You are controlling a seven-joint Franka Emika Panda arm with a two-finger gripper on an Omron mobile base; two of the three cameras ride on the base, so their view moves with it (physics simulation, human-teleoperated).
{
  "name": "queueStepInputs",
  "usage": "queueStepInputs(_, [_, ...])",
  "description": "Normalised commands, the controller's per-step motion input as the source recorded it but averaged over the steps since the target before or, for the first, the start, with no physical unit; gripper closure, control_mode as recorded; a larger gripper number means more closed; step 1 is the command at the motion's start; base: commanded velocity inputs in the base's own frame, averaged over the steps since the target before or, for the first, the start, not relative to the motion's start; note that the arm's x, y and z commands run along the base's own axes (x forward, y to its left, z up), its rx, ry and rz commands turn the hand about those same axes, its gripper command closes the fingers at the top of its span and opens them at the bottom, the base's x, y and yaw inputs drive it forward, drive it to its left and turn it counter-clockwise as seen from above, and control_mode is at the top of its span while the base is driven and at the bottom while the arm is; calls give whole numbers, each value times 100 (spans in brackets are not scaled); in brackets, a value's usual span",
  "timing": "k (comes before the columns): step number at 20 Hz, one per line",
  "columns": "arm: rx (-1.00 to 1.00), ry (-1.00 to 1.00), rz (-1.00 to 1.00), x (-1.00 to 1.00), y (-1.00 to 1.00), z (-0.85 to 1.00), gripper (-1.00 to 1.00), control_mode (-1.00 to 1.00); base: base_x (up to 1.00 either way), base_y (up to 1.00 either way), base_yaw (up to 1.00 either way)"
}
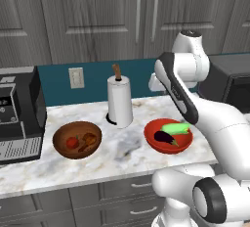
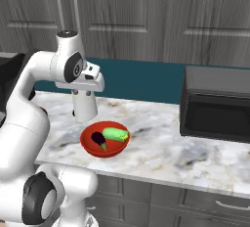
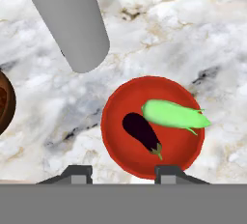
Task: Place the bowl containing the eggplant and corn in the microwave. Close the microwave door and press the start button to microwave the meal.
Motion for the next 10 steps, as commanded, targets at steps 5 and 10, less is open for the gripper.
queueStepInputs(5, [0,-1,0,-21,-10,-3,-100,-100,0,0,0])
queueStepInputs(10, [6,-6,-6,-42,-14,-35,-100,-100,0,0,0])
